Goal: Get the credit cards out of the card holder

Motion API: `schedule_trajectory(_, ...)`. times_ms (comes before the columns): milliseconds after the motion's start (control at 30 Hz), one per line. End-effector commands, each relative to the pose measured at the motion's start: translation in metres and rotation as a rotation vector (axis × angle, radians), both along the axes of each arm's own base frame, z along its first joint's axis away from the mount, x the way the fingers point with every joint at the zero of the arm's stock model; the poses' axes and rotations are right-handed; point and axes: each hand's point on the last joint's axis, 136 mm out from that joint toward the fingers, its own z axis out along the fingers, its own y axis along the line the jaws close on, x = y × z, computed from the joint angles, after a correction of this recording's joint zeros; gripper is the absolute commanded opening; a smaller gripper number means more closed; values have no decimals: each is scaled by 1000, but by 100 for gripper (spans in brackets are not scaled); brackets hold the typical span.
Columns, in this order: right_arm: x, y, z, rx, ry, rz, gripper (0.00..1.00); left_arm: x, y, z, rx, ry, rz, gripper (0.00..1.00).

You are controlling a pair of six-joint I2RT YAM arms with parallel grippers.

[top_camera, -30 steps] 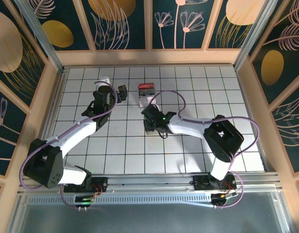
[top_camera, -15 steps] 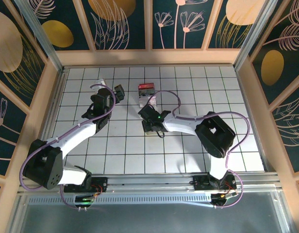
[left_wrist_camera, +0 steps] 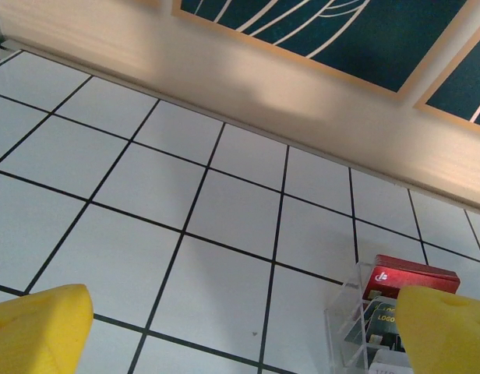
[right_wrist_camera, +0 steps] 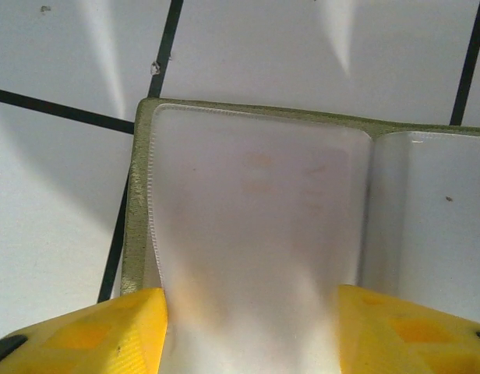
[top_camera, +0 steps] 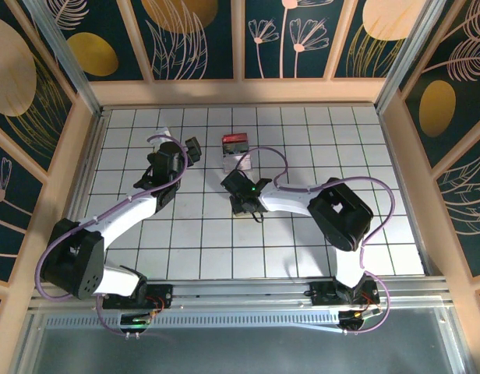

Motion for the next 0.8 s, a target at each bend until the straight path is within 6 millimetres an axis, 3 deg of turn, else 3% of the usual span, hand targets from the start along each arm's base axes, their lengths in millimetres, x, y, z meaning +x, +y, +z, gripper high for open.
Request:
schedule_trajectory(0, -6, -10, -10, -68, 21, -11, 53, 4, -3, 7, -14, -22, -7, 99)
schedule_trajectory(367, 10, -13, 12, -19, -48, -64, 34, 1, -1, 12, 1, -28, -12, 99)
schedule_trajectory(767, 25, -37, 44, -68, -166, -172, 44, 0, 0, 16, 16, -35, -14, 99)
